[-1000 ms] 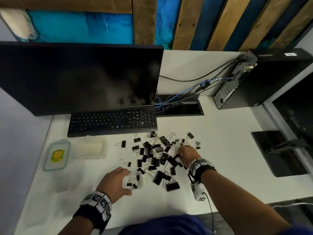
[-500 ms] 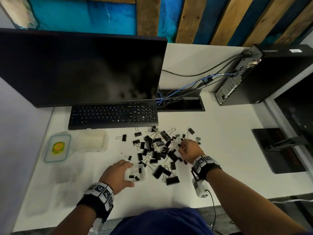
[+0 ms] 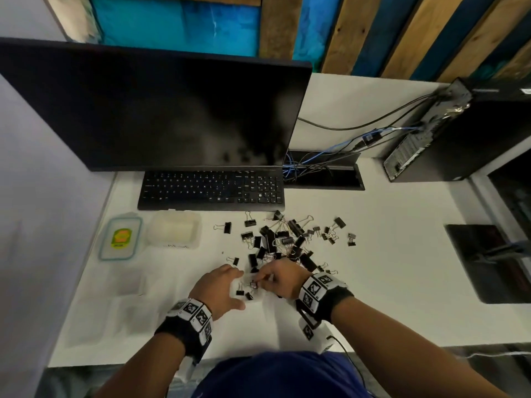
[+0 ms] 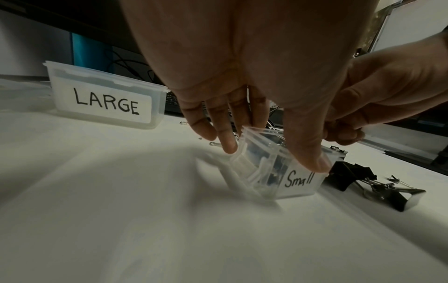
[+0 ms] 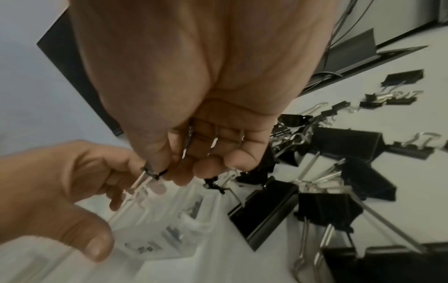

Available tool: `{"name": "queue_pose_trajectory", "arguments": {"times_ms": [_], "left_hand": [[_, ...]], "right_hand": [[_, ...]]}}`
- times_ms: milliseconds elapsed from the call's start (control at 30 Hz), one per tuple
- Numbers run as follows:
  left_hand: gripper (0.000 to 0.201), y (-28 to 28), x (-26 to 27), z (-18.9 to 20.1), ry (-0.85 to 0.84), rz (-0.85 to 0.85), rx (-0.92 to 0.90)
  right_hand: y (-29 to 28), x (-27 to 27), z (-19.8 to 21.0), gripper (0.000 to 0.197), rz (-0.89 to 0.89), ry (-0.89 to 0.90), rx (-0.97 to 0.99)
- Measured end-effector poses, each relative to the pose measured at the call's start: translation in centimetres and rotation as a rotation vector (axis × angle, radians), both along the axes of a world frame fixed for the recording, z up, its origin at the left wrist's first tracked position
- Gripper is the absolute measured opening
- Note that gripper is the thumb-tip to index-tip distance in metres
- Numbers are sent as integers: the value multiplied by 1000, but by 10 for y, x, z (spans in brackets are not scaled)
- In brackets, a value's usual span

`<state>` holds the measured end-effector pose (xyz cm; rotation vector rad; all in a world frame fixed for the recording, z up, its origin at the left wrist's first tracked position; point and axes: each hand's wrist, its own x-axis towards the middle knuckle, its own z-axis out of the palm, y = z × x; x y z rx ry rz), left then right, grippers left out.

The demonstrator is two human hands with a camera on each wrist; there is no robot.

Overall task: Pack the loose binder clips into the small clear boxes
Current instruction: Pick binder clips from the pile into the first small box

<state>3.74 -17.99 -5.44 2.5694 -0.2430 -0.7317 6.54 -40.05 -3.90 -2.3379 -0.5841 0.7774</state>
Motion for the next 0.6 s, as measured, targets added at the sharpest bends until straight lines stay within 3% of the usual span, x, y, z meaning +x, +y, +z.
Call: {"name": "queue_pose_trajectory", "arguments": {"times_ms": [100,233,367,467,600], "left_hand": [[79,1,-2,-1,0,11,-9],[79,4,-4,-4,13,15,-20],[79,4,-3,-4,14,14,-26],[79,3,-1,-3,16,3,-15],[79,2,0,-1,19,0,-4]], "right_hand": [[-3,-1,-3,21,-30,-15,-4],[-33,8,-1,16,-234,-49,-69],[-76,15,-2,13,-407,-113,-249],[-94,15,-4,20,-406,-128,-418],[-93,6,-11,20,-286,-75,-427]]}}
